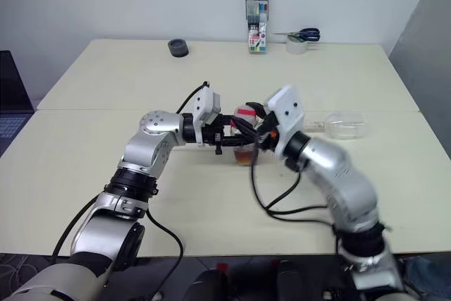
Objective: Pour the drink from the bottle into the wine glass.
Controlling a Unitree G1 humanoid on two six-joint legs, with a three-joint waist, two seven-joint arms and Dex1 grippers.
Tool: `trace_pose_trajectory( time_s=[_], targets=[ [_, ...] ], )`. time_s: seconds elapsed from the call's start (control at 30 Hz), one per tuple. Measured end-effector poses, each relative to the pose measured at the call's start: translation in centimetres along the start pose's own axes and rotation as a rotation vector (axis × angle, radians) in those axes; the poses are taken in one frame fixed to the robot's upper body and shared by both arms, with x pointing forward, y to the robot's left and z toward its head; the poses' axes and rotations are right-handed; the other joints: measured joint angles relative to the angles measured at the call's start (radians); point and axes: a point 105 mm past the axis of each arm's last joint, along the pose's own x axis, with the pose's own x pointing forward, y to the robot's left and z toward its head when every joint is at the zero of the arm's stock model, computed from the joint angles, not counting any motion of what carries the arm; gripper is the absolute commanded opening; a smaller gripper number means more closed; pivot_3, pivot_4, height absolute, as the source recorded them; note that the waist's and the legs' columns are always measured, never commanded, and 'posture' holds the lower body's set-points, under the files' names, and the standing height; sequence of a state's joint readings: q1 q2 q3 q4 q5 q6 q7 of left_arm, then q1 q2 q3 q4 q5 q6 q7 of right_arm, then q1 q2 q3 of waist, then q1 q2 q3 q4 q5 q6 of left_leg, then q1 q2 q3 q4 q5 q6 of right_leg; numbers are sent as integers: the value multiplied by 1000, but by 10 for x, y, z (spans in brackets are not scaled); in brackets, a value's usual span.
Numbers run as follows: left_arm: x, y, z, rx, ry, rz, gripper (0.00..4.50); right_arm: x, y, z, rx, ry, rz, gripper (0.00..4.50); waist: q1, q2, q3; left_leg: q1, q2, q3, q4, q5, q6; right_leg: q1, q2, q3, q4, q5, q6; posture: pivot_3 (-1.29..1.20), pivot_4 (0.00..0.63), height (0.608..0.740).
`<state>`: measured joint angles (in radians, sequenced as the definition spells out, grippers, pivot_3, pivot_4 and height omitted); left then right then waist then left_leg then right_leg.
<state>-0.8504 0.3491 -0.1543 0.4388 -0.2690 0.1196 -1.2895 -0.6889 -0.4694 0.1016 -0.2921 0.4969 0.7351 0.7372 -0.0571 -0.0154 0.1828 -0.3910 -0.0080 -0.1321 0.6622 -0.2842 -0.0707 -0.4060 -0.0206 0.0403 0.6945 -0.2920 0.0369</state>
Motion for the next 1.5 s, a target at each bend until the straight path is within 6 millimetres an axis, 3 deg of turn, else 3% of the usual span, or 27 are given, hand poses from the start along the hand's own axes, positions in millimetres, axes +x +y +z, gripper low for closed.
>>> trace_pose_trajectory(
  time_s=[0.03, 0.17, 0.3, 0.43, 0.57, 0.8, 1.03, 1.37, 1.5],
  targets=[
    [2, 0, 1, 1, -4, -7, 1806, -2, -3, 2, 9, 22, 45, 1828, 0, 0, 0, 0, 1, -1, 0, 0, 0, 0, 1, 0, 0, 0, 0, 0, 150, 740],
    [2, 0, 3, 15, -8, -10, 1799, -4, -5, -1, 69, 30, 84, 3190, 0, 0, 0, -1, 1, -1, -1, 0, 0, -1, 0, 0, 1, -1, -1, 0, 150, 740],
    [1, 3, 4, 18, -11, 17, 1799, -10, -13, 5, 52, 4, 4, 4499, 1, 0, 0, -3, -1, -1, 1, 0, 0, -2, -2, 0, 1, -1, -1, 0, 150, 740],
    [3, 9, 2, -2, -23, 73, 1799, -27, -11, 14, -48, -8, -90, 4500, 8, 0, 0, -3, -1, -2, 0, 0, 0, -2, -2, -1, 1, -1, -1, 0, 150, 740],
    [-1, 20, -5, -43, -23, 155, 1798, -36, 1, 3, -59, -33, -246, 4500, 7, 0, 0, -3, -1, -2, 0, 0, -1, -2, -2, 0, 1, -1, -1, 0, 150, 740],
    [6, 23, 2, -28, -38, 162, 1798, -8, 11, 1, -18, -122, -508, 4500, -1, 0, 0, -2, 0, -1, 0, 2, -4, -3, 0, 1, 3, -1, -1, 0, 150, 740],
    [5, 25, -2, -28, -23, 164, 1798, 7, 16, -1, 4, -134, -548, 4500, 0, 0, 0, -3, 0, -1, 0, 2, -5, -3, 0, 1, 3, -1, -1, 0, 150, 740],
    [7, 23, -2, -23, -23, 143, 1798, 16, 5, -6, 23, -122, -588, 4500, -1, 0, 0, -2, 0, -1, 0, 2, -4, -3, 0, 1, 3, -1, -1, 0, 150, 740],
    [7, 23, -2, -23, -23, 143, 1798, 17, 3, -10, 30, -107, -596, 3570, -1, 0, 0, -2, 0, -1, 0, 2, -4, -3, 0, 1, 3, -1, -1, 0, 150, 740]
  ],
)
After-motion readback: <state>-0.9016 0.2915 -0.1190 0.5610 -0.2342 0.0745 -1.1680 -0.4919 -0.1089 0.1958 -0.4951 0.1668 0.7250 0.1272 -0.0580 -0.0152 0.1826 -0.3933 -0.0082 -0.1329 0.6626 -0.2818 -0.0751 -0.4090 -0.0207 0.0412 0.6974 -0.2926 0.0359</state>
